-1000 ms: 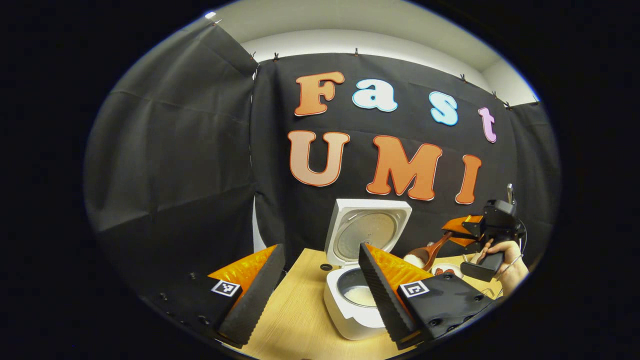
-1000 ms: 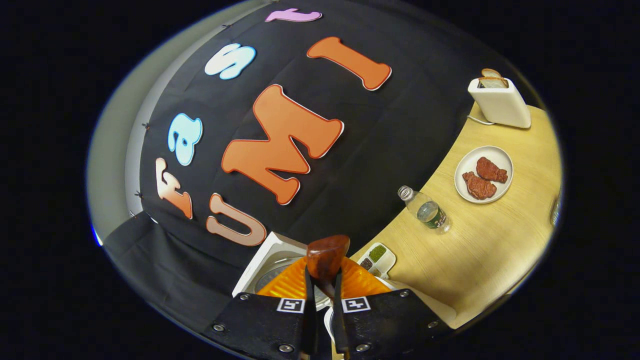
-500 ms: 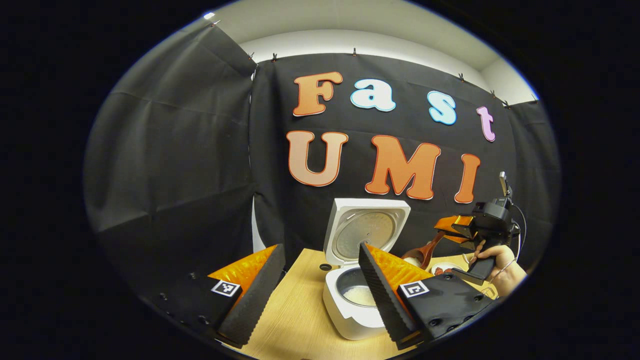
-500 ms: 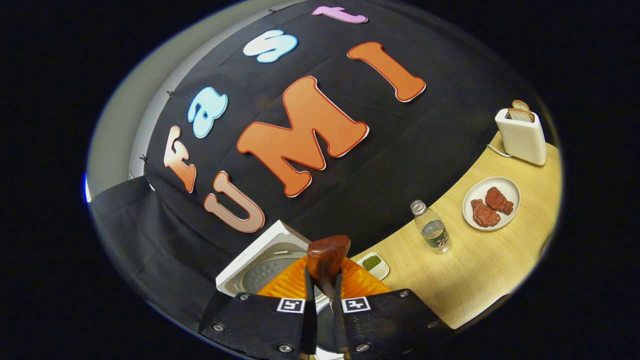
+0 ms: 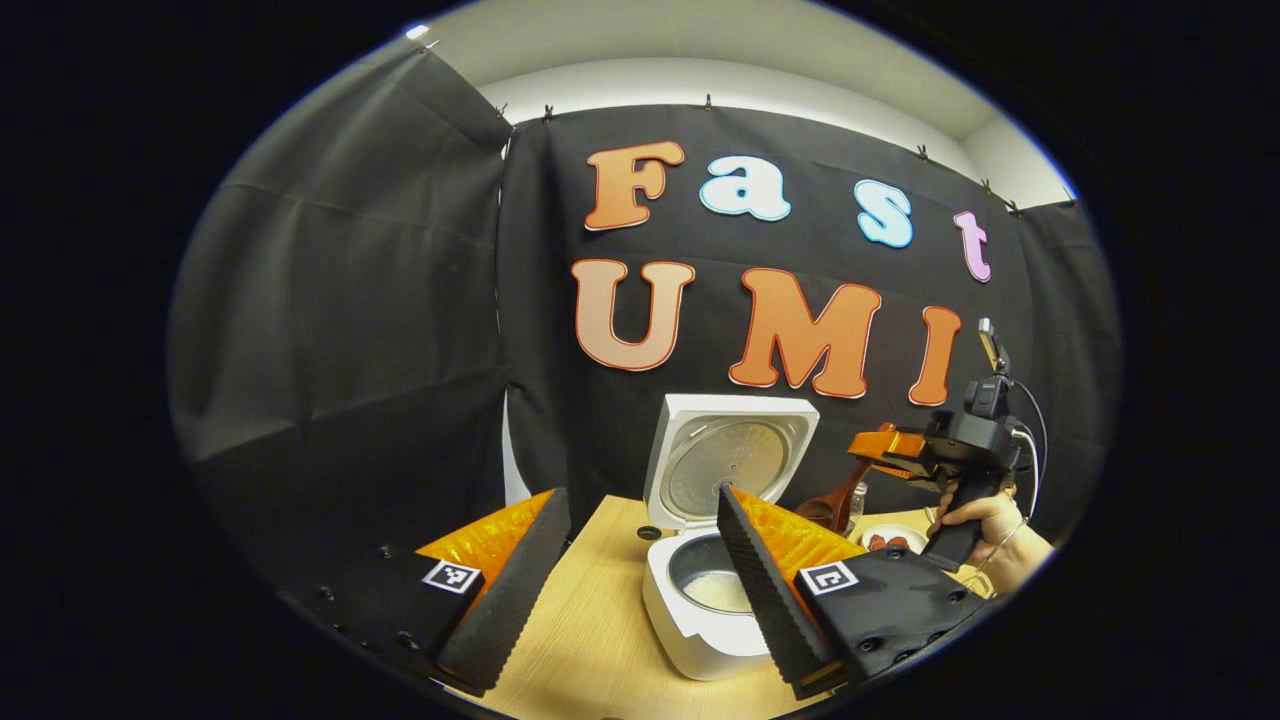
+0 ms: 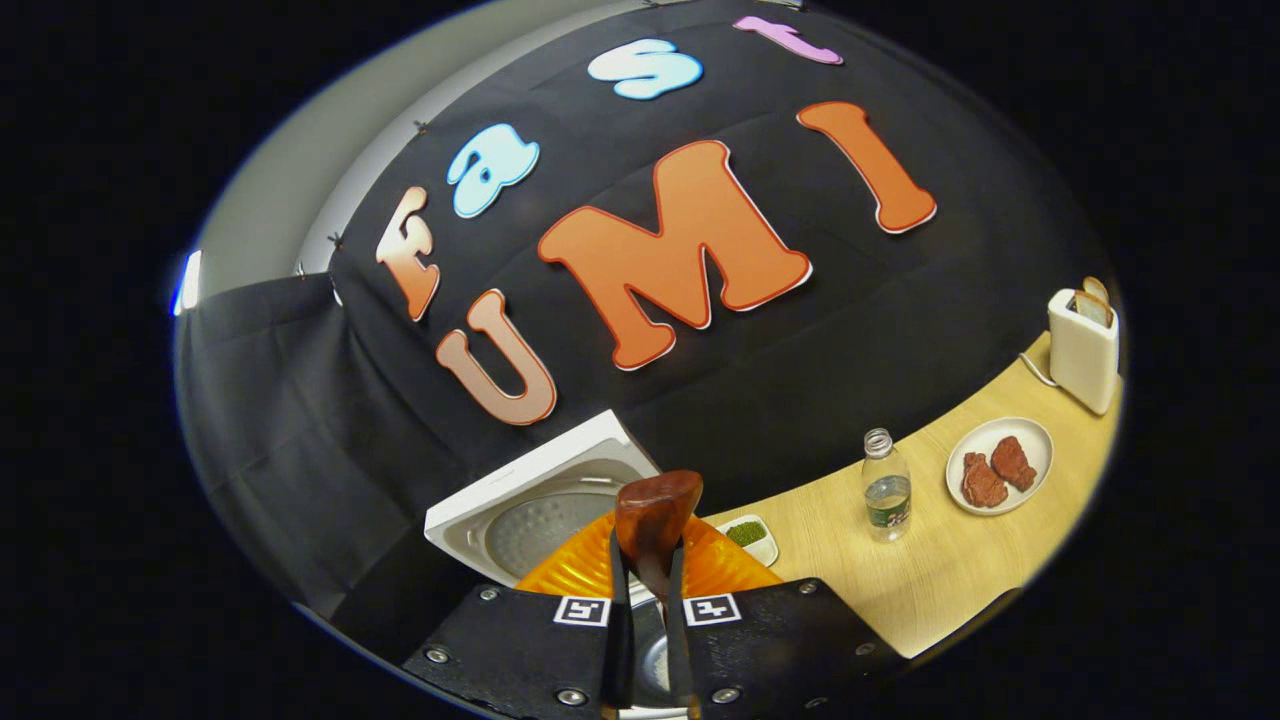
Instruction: Close the left gripper, press the button to open the rice cooker; take a wooden spoon from the chopstick holder with the right hand, scoop a spoonful of rice and pour it into the rice cooker, then put the wooden spoon back into the chopstick holder.
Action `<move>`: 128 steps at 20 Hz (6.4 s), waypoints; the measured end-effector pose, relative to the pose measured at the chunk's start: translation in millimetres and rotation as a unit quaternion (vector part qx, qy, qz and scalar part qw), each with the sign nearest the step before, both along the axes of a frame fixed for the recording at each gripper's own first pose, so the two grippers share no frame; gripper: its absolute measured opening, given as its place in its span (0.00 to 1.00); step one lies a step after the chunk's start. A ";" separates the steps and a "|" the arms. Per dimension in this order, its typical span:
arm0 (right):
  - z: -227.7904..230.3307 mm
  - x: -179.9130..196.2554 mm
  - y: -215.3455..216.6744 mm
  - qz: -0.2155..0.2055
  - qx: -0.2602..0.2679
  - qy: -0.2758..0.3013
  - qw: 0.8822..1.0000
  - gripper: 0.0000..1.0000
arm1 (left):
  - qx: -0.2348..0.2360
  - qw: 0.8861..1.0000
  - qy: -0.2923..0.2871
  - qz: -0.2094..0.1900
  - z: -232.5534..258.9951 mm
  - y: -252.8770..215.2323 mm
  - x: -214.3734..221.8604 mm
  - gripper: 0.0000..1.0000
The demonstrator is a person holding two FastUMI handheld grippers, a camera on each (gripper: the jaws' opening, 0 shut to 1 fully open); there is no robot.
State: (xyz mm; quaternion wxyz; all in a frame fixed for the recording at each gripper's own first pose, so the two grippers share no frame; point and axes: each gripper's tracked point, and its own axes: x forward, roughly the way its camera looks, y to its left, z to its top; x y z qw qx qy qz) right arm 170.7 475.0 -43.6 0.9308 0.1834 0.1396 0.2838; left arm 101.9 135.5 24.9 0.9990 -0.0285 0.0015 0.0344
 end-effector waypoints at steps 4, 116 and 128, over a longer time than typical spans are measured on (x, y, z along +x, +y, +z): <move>2.9 -13.0 22.3 0.040 -0.035 -0.034 0.998 0.13 | 0.002 1.000 0.003 0.003 -4.8 2.6 1.1 1.00; -18.5 -52.7 -486.4 -0.256 -0.154 -0.035 0.954 0.95 | 0.100 0.987 -0.126 0.010 211.4 -124.4 90.0 1.00; -10.8 -74.1 -500.2 -0.291 -0.155 -0.030 0.944 0.95 | 0.095 0.994 -0.043 0.024 174.9 -109.0 273.0 1.00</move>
